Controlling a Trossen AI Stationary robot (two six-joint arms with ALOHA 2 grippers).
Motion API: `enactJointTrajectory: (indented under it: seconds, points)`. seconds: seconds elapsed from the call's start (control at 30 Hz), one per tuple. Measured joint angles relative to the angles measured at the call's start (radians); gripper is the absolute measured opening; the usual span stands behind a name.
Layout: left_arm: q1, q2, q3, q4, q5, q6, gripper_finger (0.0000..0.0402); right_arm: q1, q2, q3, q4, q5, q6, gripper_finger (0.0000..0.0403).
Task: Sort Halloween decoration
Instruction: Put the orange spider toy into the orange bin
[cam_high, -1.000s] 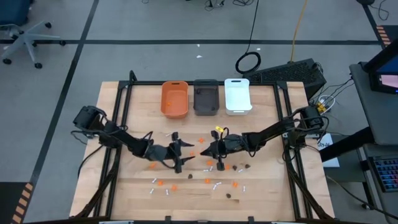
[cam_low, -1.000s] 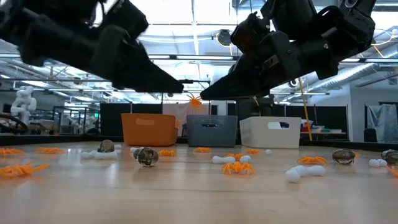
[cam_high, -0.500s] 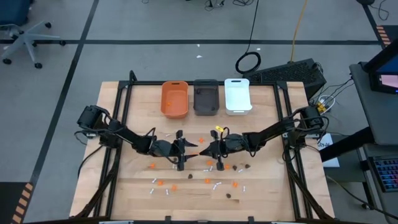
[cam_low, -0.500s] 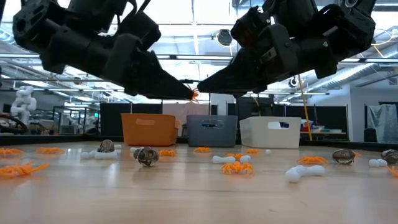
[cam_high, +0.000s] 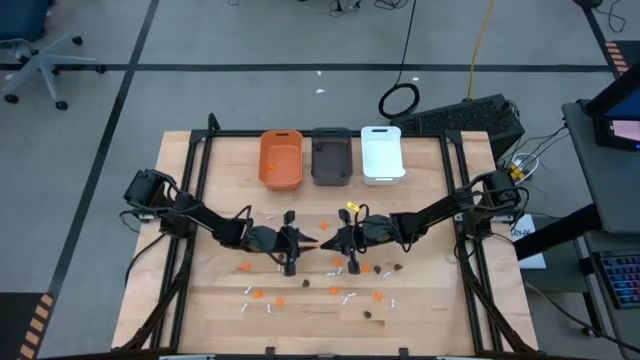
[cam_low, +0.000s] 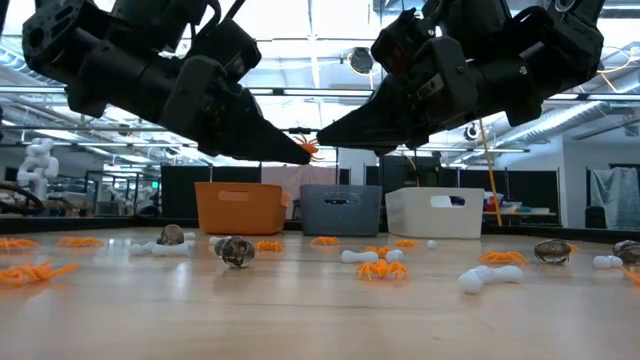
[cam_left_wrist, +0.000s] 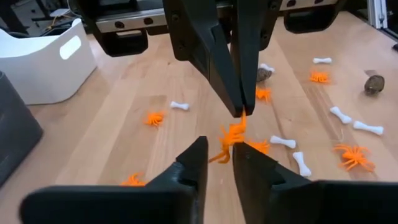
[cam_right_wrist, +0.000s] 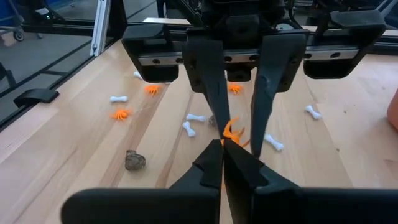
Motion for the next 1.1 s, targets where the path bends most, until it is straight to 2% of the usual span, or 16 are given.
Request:
enactJointTrajectory:
  seconds: [0.17, 0.27, 0.37, 0.47, 0.6, 0.77, 0.93, 1.1]
  points:
    - [0.0, 0.0, 0.0, -0.005, 0.026, -0.001, 0.001, 0.0, 0.0, 0.0, -0.007, 0.0, -0.001, 0.0]
    - [0.0, 0.0, 0.0, -0.008, 0.026, -0.005, 0.0006, 0.0, 0.0, 0.0, -0.022, 0.006, 0.005, 0.0004]
    - [-0.002, 0.0, 0.0, -0.012, 0.026, -0.006, 0.0003, 0.0, -0.008, 0.0, -0.049, 0.033, 0.021, 0.0025]
    - [-0.003, 0.0, 0.0, -0.015, 0.027, -0.008, 0.0002, -0.001, -0.061, 0.0, -0.15, 0.045, 0.025, 0.0058]
    - [-0.003, -0.004, 0.0, -0.015, 0.023, -0.009, 0.0002, 0.001, -0.154, 0.0, -0.341, 0.113, 0.03, 0.01]
    - [-0.001, -0.051, 0.0, 0.011, -0.019, -0.042, 0.0002, 0.022, -0.206, -0.001, -0.495, 0.114, 0.076, 0.0132]
    - [-0.001, -0.111, 0.0, 0.048, -0.063, -0.087, 0.0001, 0.067, -0.184, -0.031, -0.446, 0.117, 0.113, 0.0136]
    - [-0.001, -0.164, 0.015, 0.063, -0.104, -0.087, 0.0001, 0.127, -0.156, -0.077, -0.326, 0.2, 0.12, 0.0131]
